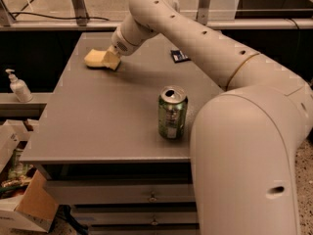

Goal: Move sponge near rxbar blueberry

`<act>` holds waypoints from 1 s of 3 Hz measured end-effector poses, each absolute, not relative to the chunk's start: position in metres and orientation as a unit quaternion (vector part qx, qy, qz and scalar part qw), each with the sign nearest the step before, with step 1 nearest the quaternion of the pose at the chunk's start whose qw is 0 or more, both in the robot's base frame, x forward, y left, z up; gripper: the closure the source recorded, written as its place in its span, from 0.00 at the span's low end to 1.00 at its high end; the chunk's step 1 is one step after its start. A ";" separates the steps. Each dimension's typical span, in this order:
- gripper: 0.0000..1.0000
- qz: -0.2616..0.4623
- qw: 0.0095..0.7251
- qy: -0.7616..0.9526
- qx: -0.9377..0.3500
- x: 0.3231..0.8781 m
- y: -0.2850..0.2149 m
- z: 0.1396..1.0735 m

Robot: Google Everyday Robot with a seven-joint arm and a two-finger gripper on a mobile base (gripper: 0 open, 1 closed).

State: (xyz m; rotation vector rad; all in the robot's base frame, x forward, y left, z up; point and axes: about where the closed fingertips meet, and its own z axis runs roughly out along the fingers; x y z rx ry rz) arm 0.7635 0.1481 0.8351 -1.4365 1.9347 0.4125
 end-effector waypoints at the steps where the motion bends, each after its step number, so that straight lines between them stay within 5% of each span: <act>1: 1.00 0.154 0.360 0.739 -0.549 0.745 0.130 0.850; 3: 1.00 0.135 0.380 0.747 -0.529 0.696 0.079 0.865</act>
Offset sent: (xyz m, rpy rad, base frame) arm -0.0798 -0.0748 0.0473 0.0416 -0.1072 -0.0530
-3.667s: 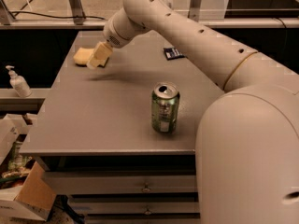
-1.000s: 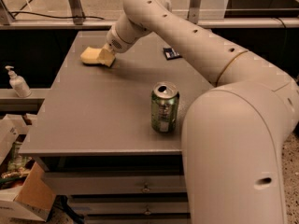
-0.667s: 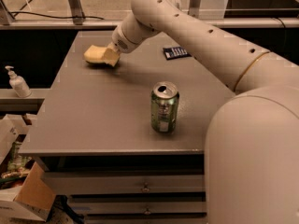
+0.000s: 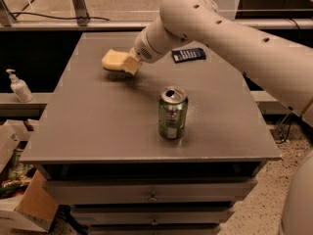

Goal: Move sponge near rxbar blueberry

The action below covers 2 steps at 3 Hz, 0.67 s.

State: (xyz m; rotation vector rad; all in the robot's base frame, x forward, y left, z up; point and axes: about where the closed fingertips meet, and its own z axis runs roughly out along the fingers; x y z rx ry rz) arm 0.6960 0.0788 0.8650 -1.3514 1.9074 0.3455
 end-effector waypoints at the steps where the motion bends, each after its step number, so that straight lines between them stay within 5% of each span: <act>1: 1.00 0.123 0.379 0.761 -0.512 0.674 0.047 0.861; 2: 1.00 0.105 0.377 0.776 -0.494 0.656 0.015 0.858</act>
Offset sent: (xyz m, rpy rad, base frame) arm -0.0604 -0.1077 -0.0095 -0.0517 0.0034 -0.1789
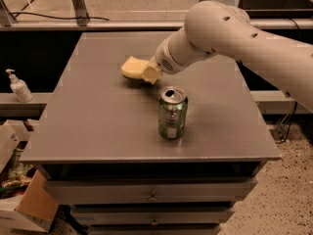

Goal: Move sponge near rxbar blueberry

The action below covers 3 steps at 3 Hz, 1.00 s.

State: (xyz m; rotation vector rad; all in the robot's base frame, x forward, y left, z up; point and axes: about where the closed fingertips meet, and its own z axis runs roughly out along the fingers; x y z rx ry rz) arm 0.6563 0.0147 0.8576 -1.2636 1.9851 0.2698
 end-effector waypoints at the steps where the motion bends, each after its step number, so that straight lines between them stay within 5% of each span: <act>1: 1.00 0.087 0.382 0.778 -0.491 0.648 -0.004 0.862; 3: 1.00 0.022 0.380 0.776 -0.503 0.643 -0.039 0.875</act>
Offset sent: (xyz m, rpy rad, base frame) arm -0.0116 -0.0611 0.0342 -0.1268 -0.1445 -0.0491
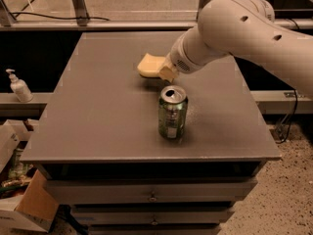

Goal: Move sponge near rxbar blueberry

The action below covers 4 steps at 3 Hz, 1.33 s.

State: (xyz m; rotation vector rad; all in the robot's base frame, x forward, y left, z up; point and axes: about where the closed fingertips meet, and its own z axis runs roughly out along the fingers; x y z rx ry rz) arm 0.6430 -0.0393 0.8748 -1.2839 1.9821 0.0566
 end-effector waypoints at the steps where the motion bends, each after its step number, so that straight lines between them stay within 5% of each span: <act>1: 1.00 -0.002 0.363 0.792 -0.491 0.634 -0.066 0.862; 4: 1.00 -0.045 0.380 0.827 -0.413 0.613 -0.140 0.847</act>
Offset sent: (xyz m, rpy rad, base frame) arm -0.0344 -0.0952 -0.0492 -0.0790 0.0465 -0.2111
